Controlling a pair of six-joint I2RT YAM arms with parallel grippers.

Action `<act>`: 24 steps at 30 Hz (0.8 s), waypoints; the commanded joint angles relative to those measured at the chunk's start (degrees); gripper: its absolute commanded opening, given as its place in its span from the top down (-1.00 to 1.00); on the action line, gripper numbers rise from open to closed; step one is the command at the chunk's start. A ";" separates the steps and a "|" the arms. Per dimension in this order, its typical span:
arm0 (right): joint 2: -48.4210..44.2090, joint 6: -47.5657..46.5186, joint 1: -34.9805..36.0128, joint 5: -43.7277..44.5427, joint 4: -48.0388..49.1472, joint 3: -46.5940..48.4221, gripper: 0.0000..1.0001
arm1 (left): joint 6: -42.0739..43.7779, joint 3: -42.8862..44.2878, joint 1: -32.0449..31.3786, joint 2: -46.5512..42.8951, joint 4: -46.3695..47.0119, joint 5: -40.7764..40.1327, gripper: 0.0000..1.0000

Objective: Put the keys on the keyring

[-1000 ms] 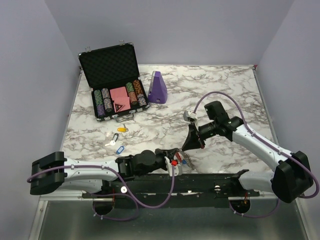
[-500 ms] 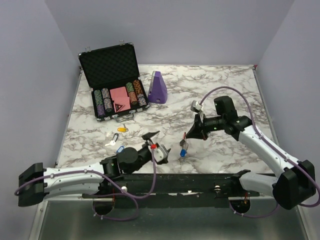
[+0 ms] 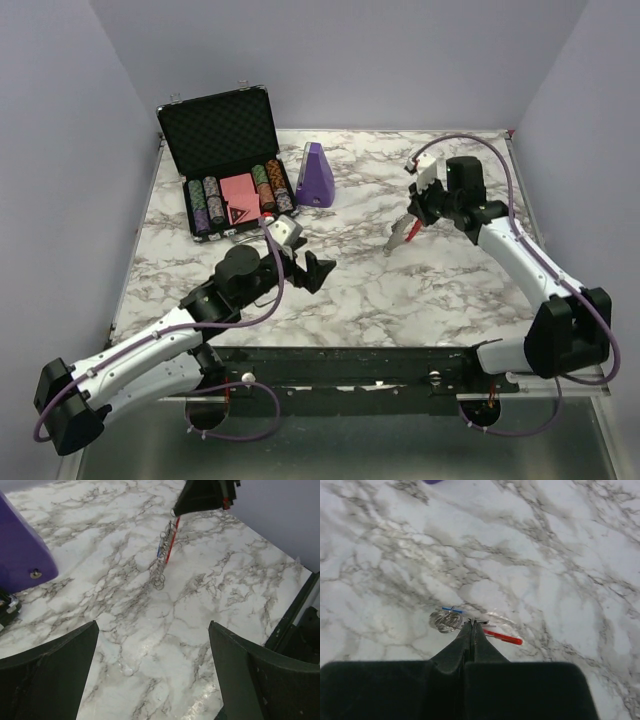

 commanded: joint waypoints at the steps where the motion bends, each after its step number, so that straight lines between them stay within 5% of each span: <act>1: 9.57 2.23 -1.18 7.61 2.00 5.21 0.99 | -7.44 -0.71 0.80 -2.06 -2.83 2.82 -0.98; 9: 27.25 10.51 -2.42 8.15 1.92 22.87 0.91 | -12.45 -3.44 1.59 -11.29 -7.74 0.20 -0.97; 13: 30.16 11.21 -2.76 8.67 1.39 26.75 0.25 | -13.86 -5.11 1.77 -16.83 -11.78 -2.19 -0.98; 18: 22.19 12.88 -6.97 2.99 3.15 23.60 -0.24 | -13.78 -4.59 2.47 -21.24 -15.03 -3.60 -0.98; 24: 1.55 17.87 -13.30 -13.90 6.48 10.00 -0.88 | -8.86 10.95 13.08 -7.90 -26.36 3.58 -0.97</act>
